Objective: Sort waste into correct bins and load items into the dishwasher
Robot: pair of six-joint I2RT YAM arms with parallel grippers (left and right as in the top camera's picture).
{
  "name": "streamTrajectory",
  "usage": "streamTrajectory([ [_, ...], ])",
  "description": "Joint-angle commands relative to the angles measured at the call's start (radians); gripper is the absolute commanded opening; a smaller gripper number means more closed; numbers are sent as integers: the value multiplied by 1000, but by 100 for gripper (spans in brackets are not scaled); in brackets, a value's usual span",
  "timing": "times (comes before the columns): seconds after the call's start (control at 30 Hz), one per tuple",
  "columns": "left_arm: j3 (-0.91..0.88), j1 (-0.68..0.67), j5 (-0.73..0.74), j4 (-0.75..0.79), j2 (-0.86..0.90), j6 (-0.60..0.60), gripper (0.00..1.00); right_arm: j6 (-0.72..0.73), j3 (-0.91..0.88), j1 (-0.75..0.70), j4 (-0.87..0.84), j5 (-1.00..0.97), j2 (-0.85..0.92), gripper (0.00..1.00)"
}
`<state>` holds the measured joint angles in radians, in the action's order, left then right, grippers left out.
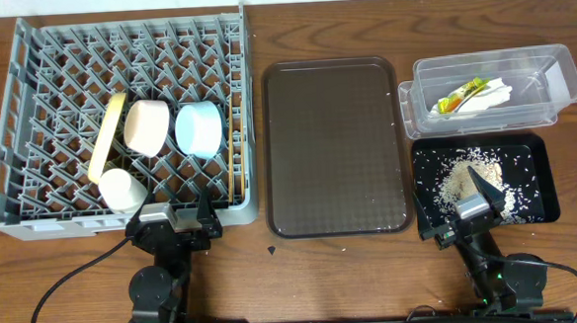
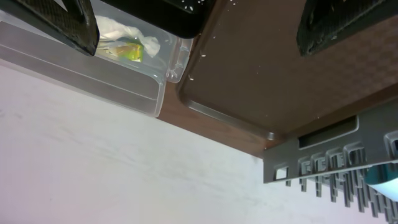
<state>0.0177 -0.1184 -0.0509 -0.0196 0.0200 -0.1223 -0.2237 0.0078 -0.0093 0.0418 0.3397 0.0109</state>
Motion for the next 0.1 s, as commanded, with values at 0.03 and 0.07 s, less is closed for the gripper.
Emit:
streamTrajectory([
  [0.03,-14,4,-11,-48,4,17,98,-10,-3,-7,3,-3,-6,99],
  [0.07,-14,4,-12,-48,4,17,98,-10,-3,-7,3,-3,-6,99],
])
